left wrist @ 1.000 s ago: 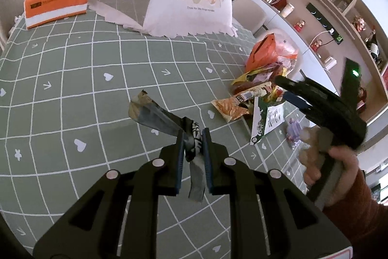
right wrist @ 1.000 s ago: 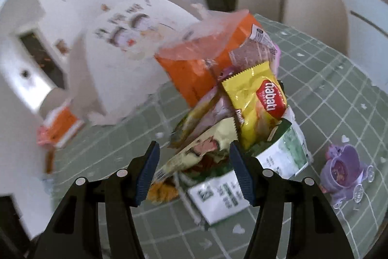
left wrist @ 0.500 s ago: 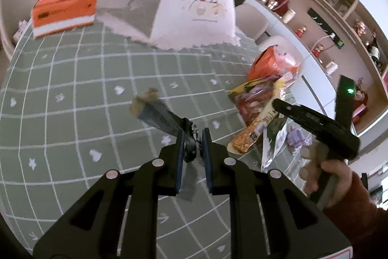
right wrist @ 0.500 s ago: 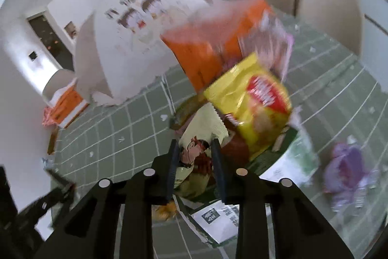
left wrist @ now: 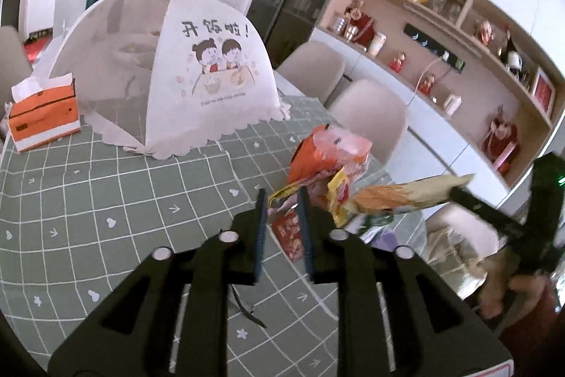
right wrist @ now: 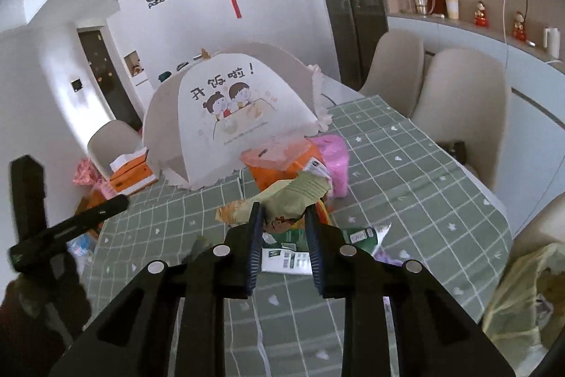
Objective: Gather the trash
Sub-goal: 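Carry the stick and wrapper to the yellow-bagged bin and open the left tool over it, then open the right tool over the bin to drop the snack wrapper, then return the left tool to the table and grasp the pink-and-yellow chip bag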
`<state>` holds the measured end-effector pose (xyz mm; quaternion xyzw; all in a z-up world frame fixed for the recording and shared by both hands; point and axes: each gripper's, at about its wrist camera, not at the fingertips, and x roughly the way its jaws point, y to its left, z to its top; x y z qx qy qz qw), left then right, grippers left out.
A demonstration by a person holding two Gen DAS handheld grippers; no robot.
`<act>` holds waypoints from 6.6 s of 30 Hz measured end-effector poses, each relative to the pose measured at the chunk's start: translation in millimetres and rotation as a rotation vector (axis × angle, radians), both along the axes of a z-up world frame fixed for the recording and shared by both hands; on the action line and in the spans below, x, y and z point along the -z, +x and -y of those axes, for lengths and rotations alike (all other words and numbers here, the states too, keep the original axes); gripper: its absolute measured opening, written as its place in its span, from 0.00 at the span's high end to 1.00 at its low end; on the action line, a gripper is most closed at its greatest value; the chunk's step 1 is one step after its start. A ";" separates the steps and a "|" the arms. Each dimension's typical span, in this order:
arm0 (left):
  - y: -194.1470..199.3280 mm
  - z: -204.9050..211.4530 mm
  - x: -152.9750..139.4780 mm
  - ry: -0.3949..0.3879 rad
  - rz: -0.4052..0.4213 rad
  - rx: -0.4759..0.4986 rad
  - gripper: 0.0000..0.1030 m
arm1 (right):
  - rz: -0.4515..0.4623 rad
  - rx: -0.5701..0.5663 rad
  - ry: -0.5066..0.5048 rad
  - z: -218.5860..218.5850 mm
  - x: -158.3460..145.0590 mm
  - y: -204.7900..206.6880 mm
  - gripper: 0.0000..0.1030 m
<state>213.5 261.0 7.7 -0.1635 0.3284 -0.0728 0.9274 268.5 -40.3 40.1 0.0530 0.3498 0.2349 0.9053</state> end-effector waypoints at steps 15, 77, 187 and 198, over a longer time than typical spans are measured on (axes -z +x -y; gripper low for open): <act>33.0 -13.0 133.7 0.062 -0.332 -0.168 0.66 | -0.009 -0.001 -0.062 14.9 19.5 -32.0 0.82; 85.9 540.3 39.0 -0.025 -0.075 0.481 0.78 | 0.121 0.430 -0.076 460.2 -6.3 -95.0 0.83; 19.1 71.3 88.9 -0.013 -0.269 0.164 0.97 | -0.284 0.000 -0.043 61.3 132.6 -18.0 0.55; 3.9 65.2 124.2 -0.015 -0.343 0.095 0.64 | -0.312 -0.053 -0.048 51.4 139.6 -16.1 0.55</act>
